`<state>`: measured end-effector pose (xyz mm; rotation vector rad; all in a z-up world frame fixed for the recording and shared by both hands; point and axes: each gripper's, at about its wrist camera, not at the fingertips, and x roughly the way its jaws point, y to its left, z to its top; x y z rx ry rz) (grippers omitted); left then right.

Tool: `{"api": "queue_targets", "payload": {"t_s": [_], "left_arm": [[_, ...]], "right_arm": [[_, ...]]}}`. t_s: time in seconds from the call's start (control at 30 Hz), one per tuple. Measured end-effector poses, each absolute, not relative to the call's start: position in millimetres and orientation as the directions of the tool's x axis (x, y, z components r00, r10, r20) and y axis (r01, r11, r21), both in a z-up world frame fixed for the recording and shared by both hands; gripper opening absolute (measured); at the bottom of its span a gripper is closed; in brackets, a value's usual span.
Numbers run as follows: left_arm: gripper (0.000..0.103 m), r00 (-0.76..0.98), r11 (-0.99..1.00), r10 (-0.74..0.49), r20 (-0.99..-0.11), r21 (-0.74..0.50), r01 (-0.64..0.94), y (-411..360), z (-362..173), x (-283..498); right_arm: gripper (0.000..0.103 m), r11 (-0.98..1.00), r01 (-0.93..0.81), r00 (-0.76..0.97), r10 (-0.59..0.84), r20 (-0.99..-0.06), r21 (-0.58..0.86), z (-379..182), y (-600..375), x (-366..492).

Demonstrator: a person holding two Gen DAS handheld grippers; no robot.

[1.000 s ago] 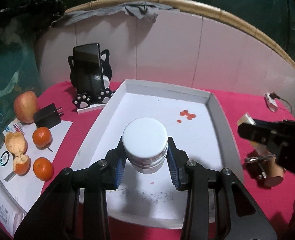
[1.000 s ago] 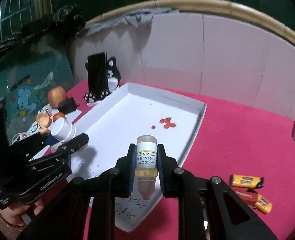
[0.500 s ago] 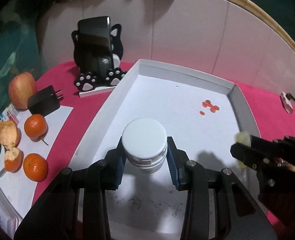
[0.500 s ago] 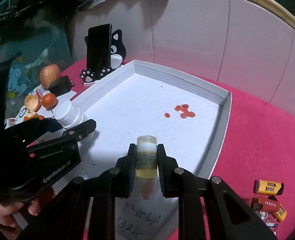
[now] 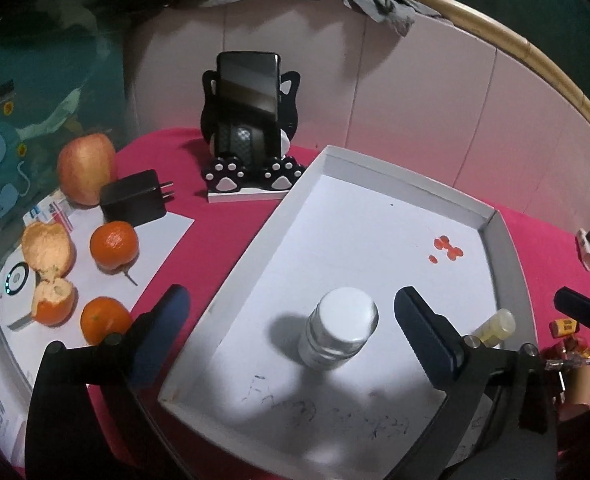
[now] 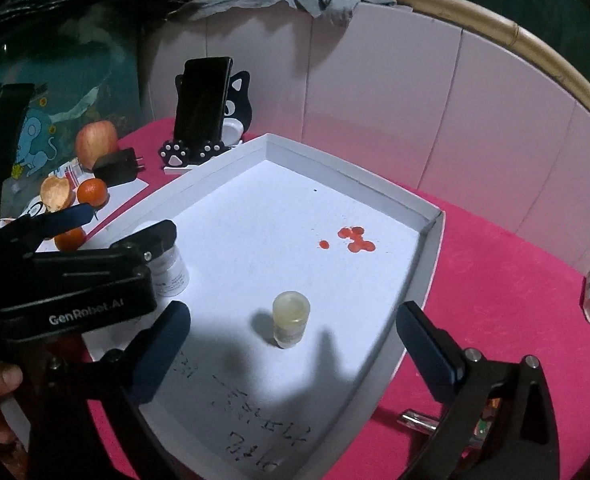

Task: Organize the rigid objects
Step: 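Withdraw both tools from the tray toward the remaining objects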

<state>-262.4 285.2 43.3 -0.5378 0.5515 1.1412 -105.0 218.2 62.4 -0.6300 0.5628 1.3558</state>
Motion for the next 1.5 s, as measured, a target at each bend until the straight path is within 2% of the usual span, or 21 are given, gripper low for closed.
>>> {"api": "queue_targets", "payload": {"t_s": [0.5,1.03,1.2,1.33,1.5], "left_arm": [[0.103,0.339,0.348,0.689,-0.640,-0.117,-0.930,259,52,-253],[0.103,0.378,0.416,0.683,-0.625,-0.092,-0.905,233,68,-220],[0.103,0.466,0.542,0.612,-0.639,-0.091,-0.836,218,69,-194],[0.103,0.517,0.641,0.554,-0.652,-0.062,-0.765,195,66,-162],[0.103,0.574,0.775,0.416,-0.705,-0.056,-0.630,162,53,-116]], "right_arm": [[0.103,0.128,-0.985,0.175,0.729,-0.662,-0.120,75,192,-105],[0.103,0.254,-0.962,0.258,0.739,-0.623,-0.097,86,158,-54],[0.103,0.327,-0.942,0.304,0.740,-0.600,-0.073,92,135,-17],[0.103,0.455,-0.890,0.367,0.727,-0.580,0.007,100,97,39],[0.103,0.533,-0.844,0.408,0.707,-0.578,0.056,92,48,90]]}}
